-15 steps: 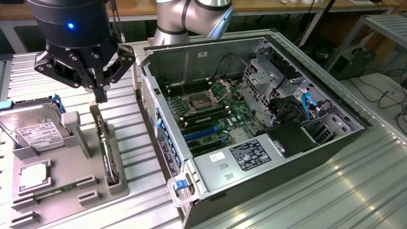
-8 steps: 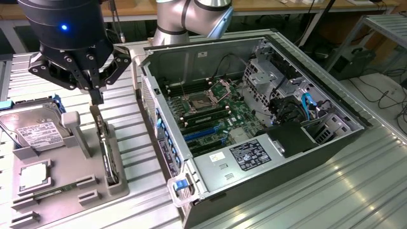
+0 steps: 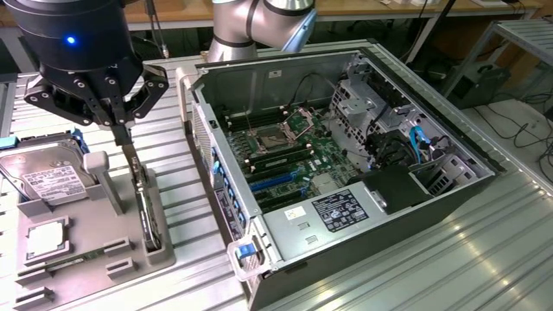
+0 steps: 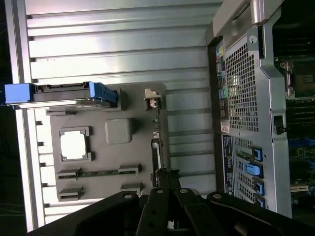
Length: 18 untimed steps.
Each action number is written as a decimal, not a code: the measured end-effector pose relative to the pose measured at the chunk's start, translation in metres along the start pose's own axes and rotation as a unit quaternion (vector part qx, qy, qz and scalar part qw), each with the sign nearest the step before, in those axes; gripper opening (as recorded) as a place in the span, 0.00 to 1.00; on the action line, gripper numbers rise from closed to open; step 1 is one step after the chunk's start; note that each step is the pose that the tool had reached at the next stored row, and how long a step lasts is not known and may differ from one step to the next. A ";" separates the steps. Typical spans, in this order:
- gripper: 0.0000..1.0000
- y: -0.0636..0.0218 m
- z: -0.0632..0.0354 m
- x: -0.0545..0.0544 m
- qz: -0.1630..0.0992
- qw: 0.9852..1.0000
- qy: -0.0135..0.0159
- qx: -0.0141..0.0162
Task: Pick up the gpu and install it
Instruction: 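Reach for the gpu, then pick up the gpu and move the gpu toward the slot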
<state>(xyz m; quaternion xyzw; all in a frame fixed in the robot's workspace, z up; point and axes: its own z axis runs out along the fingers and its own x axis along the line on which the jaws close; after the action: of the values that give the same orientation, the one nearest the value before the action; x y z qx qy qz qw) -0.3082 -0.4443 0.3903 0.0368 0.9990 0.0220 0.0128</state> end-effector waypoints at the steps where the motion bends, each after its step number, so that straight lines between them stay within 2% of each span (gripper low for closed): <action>1: 0.11 0.0000 0.0000 0.000 0.000 1.000 0.000 0.000; 10: 0.11 0.0000 0.0000 0.000 0.000 1.000 0.000 0.000; 12: 0.24 -0.0001 0.0000 0.000 0.000 1.000 0.000 0.000; 13: 0.36 -0.0002 0.0000 0.000 0.000 1.000 0.000 0.000; 16: 0.55 -0.0004 0.0006 0.000 0.000 1.000 -0.001 0.000; 18: 0.55 -0.0012 0.0021 0.000 -0.004 1.000 -0.001 0.000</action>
<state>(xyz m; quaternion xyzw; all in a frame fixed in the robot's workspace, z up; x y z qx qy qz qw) -0.3083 -0.4454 0.3881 0.0328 0.9991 0.0220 0.0135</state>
